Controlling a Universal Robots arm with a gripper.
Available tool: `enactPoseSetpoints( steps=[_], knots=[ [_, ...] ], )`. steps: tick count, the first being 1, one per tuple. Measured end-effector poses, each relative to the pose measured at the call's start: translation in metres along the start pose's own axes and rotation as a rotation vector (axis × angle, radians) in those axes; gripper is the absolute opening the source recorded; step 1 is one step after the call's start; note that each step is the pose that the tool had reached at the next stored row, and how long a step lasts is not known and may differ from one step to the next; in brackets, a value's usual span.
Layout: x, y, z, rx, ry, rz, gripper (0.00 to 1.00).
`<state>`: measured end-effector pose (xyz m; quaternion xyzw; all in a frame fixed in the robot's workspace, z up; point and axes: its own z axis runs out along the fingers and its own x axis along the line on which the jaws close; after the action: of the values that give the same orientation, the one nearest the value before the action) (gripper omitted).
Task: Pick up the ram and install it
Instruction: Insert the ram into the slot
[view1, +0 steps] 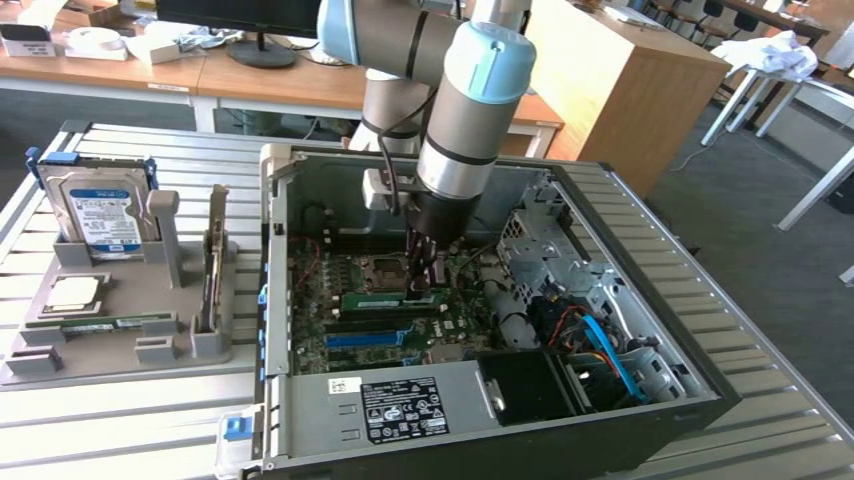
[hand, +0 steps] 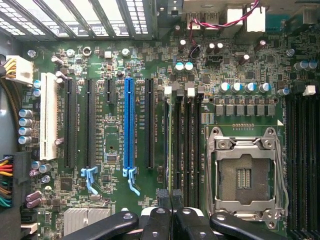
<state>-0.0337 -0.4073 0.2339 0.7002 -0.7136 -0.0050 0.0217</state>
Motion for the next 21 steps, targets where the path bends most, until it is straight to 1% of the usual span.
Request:
enactPoseSetpoints(
  steps=[21],
  knots=[
    [-0.0001,-0.0007,0.0008,0.0000,-0.0001,0.000,0.11]
  ],
)
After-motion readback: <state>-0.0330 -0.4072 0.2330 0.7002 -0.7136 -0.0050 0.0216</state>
